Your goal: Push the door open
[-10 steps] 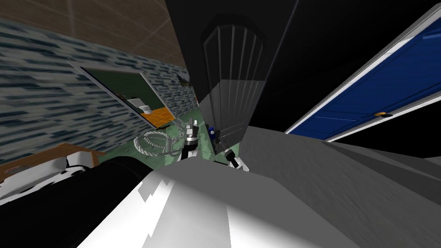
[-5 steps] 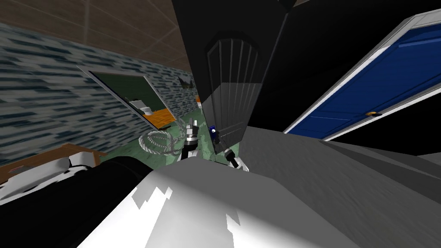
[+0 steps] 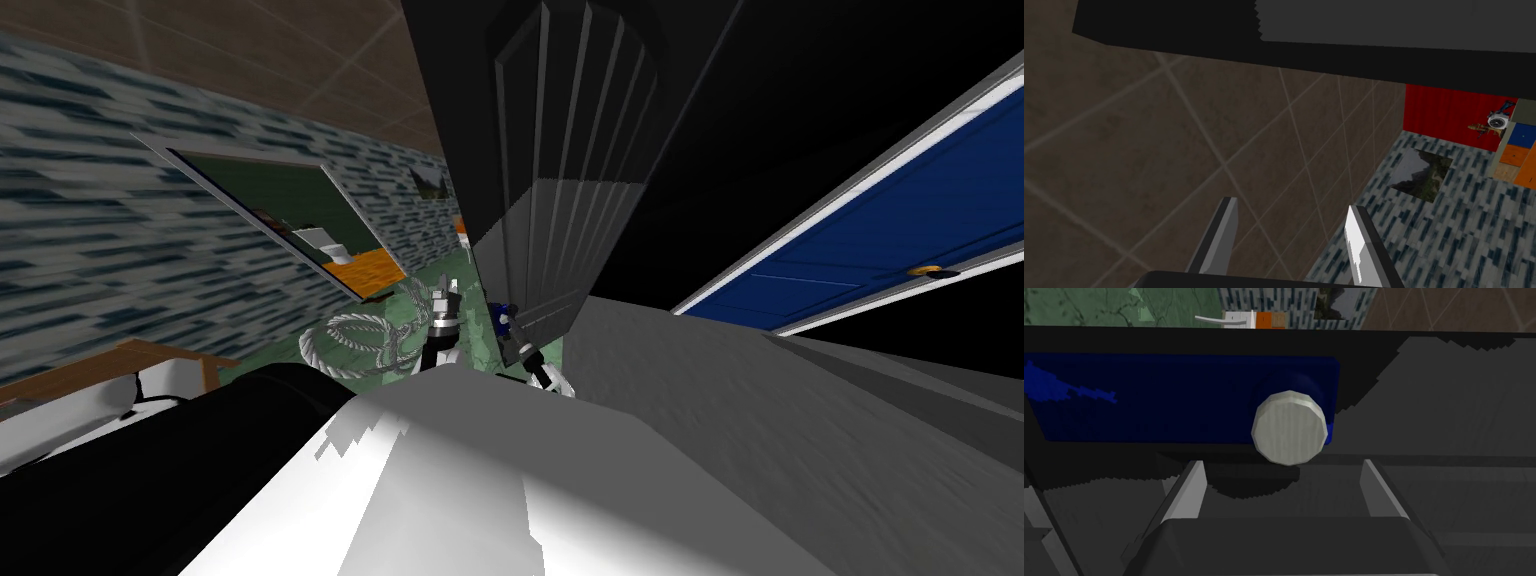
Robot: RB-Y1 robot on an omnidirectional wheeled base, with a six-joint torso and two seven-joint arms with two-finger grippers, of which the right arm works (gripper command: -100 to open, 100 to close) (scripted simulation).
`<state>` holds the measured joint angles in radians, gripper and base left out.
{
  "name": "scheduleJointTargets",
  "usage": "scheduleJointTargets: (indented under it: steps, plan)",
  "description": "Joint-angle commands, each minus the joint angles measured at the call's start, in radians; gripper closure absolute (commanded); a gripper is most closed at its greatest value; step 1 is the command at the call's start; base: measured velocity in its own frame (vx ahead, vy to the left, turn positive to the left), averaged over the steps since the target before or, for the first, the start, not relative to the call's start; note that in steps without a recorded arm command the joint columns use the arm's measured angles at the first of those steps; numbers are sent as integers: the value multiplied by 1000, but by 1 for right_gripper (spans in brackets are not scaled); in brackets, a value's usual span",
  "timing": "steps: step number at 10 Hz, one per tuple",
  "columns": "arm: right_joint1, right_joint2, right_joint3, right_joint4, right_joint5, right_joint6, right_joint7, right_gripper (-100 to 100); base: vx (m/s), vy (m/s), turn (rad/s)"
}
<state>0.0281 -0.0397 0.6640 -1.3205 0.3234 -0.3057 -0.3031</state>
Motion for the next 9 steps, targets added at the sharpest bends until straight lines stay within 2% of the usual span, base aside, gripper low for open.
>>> scheduleJointTargets:
  steps: [1,2,3,8,9]
  plan:
    - [-5,18,-5,11,0,-3,6,-100,163,178,18]
    - [-4,11,-3,6,0,-1,3,-100,68,79,-5]
    - [-4,11,-3,6,0,-1,3,100,-6,-9,-2]
    - [-4,11,-3,6,0,-1,3,100,-14,-17,1]
    - [-5,-4,-28,13,-5,3,14,100,75,69,-68]
